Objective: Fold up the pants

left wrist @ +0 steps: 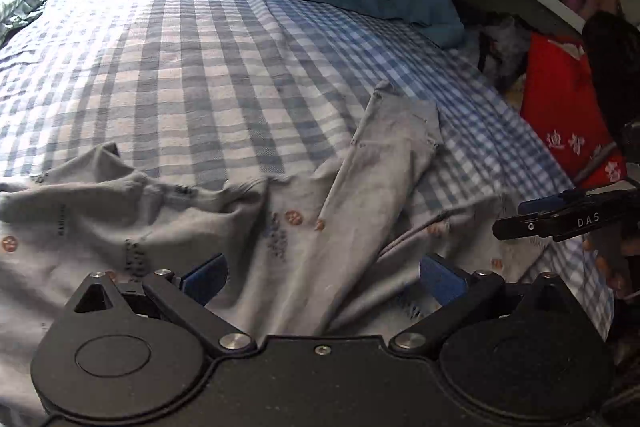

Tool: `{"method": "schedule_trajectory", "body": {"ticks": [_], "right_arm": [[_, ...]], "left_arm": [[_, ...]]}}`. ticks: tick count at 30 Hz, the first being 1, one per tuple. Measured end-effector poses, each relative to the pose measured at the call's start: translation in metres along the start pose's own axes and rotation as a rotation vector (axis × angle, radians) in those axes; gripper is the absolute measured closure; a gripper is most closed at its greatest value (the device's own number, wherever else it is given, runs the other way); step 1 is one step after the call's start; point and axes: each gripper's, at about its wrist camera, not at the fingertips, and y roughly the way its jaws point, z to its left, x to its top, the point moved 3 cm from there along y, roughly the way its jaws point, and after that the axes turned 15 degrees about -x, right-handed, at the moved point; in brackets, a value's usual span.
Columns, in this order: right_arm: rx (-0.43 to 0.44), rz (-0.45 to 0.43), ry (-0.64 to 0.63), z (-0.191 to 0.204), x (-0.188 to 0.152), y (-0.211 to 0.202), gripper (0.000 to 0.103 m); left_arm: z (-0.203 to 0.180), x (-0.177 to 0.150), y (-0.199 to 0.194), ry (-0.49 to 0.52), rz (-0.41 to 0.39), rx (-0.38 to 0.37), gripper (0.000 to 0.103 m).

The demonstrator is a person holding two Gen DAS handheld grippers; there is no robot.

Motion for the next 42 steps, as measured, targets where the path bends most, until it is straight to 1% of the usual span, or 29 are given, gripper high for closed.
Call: {"method": "schedule_trajectory", "body": {"ticks": [4, 6, 8, 10, 11, 12, 13, 14, 15, 16, 17, 18, 20, 21, 22, 23, 24, 25, 26, 27, 28, 29, 31, 32, 34, 36, 39, 42], "right_arm": [[0.088, 0.005, -0.033, -0.013, 0.058, 0.025, 0.000], [0.134, 0.018, -0.029, -0.013, 0.090, 0.039, 0.000], [0.149, 0.040, -0.013, -0.010, 0.119, 0.056, 0.000], [0.155, 0.061, 0.031, -0.005, 0.148, 0.072, 0.000], [0.154, 0.078, 0.060, -0.004, 0.160, 0.082, 0.001], [0.139, 0.098, 0.095, -0.002, 0.172, 0.092, 0.004], [0.120, 0.120, 0.128, 0.000, 0.182, 0.102, 0.007], [0.102, 0.144, 0.157, 0.002, 0.189, 0.112, 0.015], [0.083, 0.167, 0.181, 0.005, 0.195, 0.122, 0.021], [0.057, 0.191, 0.198, 0.008, 0.200, 0.131, 0.025], [0.021, 0.209, 0.203, 0.011, 0.203, 0.139, 0.033], [-0.016, 0.225, 0.202, 0.013, 0.204, 0.146, 0.039], [-0.080, 0.257, 0.205, 0.017, 0.203, 0.158, 0.042], [-0.098, 0.268, 0.214, 0.019, 0.201, 0.162, 0.044], [-0.108, 0.271, 0.220, 0.020, 0.200, 0.165, 0.044], [-0.129, 0.264, 0.220, 0.022, 0.199, 0.166, 0.045], [-0.155, 0.258, 0.217, 0.023, 0.199, 0.166, 0.053], [-0.193, 0.254, 0.210, 0.025, 0.199, 0.166, 0.060], [-0.220, 0.250, 0.204, 0.026, 0.198, 0.166, 0.077], [-0.226, 0.251, 0.209, 0.027, 0.197, 0.166, 0.088], [-0.213, 0.253, 0.231, 0.026, 0.198, 0.163, 0.091], [-0.195, 0.251, 0.256, 0.024, 0.197, 0.160, 0.100], [-0.179, 0.224, 0.279, 0.017, 0.195, 0.148, 0.102], [-0.165, 0.195, 0.293, 0.010, 0.195, 0.134, 0.102], [-0.136, 0.123, 0.315, 0.000, 0.190, 0.106, 0.102], [-0.092, 0.025, 0.336, -0.014, 0.184, 0.064, 0.102], [-0.028, -0.128, 0.380, -0.039, 0.167, 0.000, 0.103], [-0.019, -0.221, 0.422, -0.064, 0.135, -0.055, 0.102]], "left_arm": [[-0.008, 0.017, 0.033, -0.065, -0.034, 0.025, 0.001], [-0.003, 0.023, 0.044, -0.121, -0.037, 0.044, 0.001], [0.004, 0.030, 0.051, -0.188, -0.032, 0.050, 0.002], [0.012, 0.034, 0.055, -0.251, -0.029, 0.041, 0.011], [0.016, 0.035, 0.057, -0.277, -0.023, 0.041, 0.018], [0.019, 0.036, 0.059, -0.296, -0.011, 0.044, 0.022], [0.023, 0.036, 0.061, -0.313, 0.006, 0.045, 0.030], [0.026, 0.037, 0.064, -0.323, 0.022, 0.045, 0.040], [0.027, 0.039, 0.066, -0.330, 0.042, 0.043, 0.044], [0.027, 0.040, 0.068, -0.334, 0.062, 0.041, 0.048], [0.027, 0.042, 0.072, -0.335, 0.084, 0.035, 0.048], [0.028, 0.043, 0.076, -0.335, 0.104, 0.030, 0.048], [0.027, 0.044, 0.081, -0.322, 0.138, 0.032, 0.048], [0.026, 0.044, 0.083, -0.310, 0.156, 0.032, 0.048], [0.026, 0.044, 0.083, -0.295, 0.172, 0.035, 0.051], [0.025, 0.044, 0.086, -0.279, 0.187, 0.044, 0.064], [0.024, 0.045, 0.088, -0.267, 0.201, 0.053, 0.074], [0.025, 0.044, 0.090, -0.258, 0.220, 0.065, 0.090], [0.025, 0.045, 0.090, -0.258, 0.229, 0.071, 0.096], [0.025, 0.045, 0.090, -0.259, 0.228, 0.071, 0.098], [0.024, 0.046, 0.088, -0.259, 0.222, 0.068, 0.101], [0.022, 0.046, 0.085, -0.248, 0.218, 0.069, 0.102], [0.016, 0.049, 0.079, -0.206, 0.198, 0.077, 0.103], [0.012, 0.050, 0.075, -0.188, 0.190, 0.079, 0.103], [0.001, 0.054, 0.062, -0.140, 0.160, 0.088, 0.103], [-0.014, 0.060, 0.046, -0.069, 0.126, 0.093, 0.103], [-0.044, 0.066, 0.025, 0.083, 0.086, 0.098, 0.103], [-0.075, 0.064, 0.005, 0.237, 0.076, 0.078, 0.103]]}}
